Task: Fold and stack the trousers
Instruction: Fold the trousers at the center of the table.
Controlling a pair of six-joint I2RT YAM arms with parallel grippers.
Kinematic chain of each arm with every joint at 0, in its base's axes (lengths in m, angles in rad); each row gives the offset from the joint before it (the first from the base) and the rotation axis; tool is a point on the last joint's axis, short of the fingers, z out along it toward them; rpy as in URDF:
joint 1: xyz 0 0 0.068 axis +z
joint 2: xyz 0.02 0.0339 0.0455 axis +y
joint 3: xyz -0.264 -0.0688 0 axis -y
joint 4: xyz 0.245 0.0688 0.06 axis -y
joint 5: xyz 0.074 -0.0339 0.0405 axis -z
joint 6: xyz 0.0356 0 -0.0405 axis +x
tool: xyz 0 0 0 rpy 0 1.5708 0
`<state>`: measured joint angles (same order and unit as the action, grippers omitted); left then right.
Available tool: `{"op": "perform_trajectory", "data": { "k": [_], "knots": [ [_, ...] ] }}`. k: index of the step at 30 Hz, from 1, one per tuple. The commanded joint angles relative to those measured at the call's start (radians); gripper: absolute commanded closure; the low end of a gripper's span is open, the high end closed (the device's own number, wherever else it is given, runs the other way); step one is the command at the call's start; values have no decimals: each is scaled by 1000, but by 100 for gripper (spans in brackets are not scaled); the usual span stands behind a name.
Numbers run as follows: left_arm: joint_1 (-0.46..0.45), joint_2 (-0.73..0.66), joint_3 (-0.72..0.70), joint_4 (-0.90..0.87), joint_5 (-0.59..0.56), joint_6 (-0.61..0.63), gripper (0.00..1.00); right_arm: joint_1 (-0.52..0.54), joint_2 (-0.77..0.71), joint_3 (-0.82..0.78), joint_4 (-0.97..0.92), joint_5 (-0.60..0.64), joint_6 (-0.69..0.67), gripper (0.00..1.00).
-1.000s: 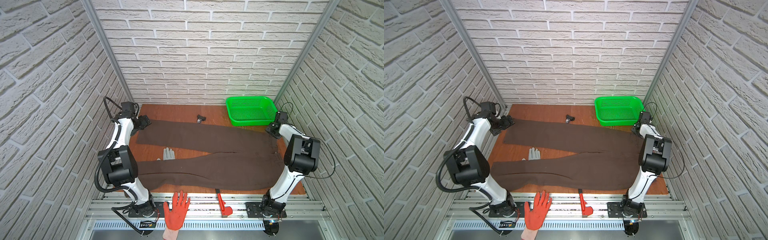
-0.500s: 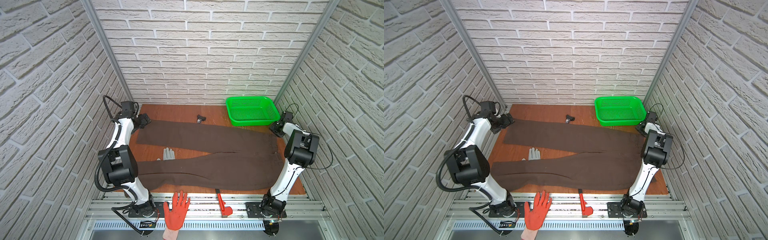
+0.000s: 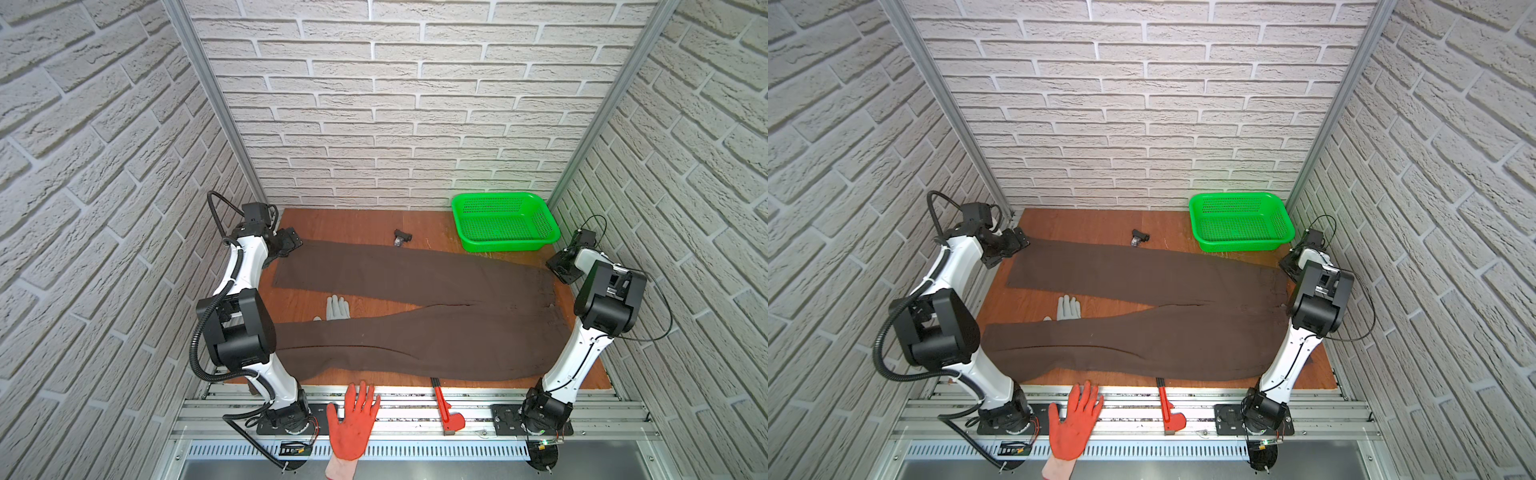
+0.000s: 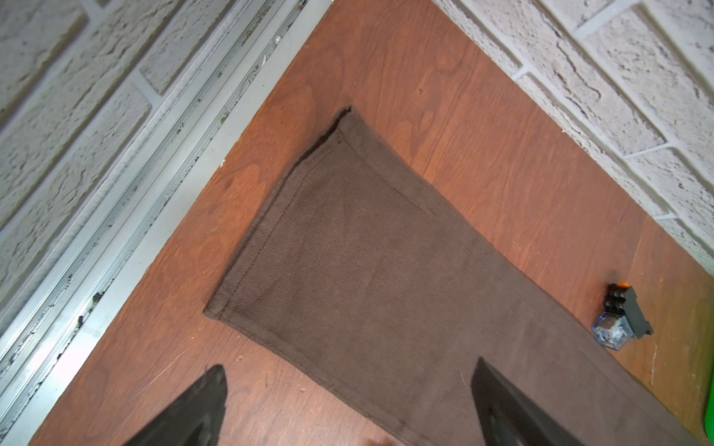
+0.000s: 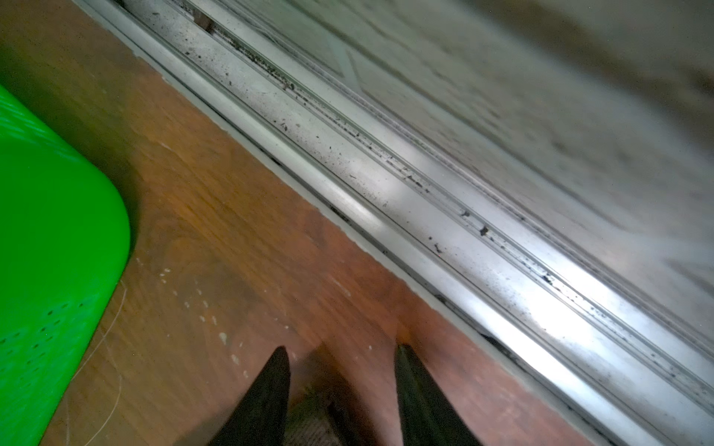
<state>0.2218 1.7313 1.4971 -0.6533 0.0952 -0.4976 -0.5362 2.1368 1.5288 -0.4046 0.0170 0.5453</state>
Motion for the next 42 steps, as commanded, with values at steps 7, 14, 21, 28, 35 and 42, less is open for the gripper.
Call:
{"op": "perform_trajectory", "data": {
  "k": [7,14,21,28,35,42],
  "knots": [
    [-5,-3,18,1,-14,19,2,4,21,-10,41,-175,120,58],
    [6,-14,33,-29,-51,40,2,21,32,-4,21,-192,158,60],
    [31,-29,29,-28,-46,39,2,38,61,17,-19,-181,166,65],
    [34,-32,32,-34,-48,38,2,46,43,7,-47,-109,198,89],
    [36,-35,47,-46,-52,40,2,47,-3,-10,-31,-129,212,94],
    [48,2,59,-28,-33,37,2,49,-117,-41,-11,-163,218,94]
  ]
}}
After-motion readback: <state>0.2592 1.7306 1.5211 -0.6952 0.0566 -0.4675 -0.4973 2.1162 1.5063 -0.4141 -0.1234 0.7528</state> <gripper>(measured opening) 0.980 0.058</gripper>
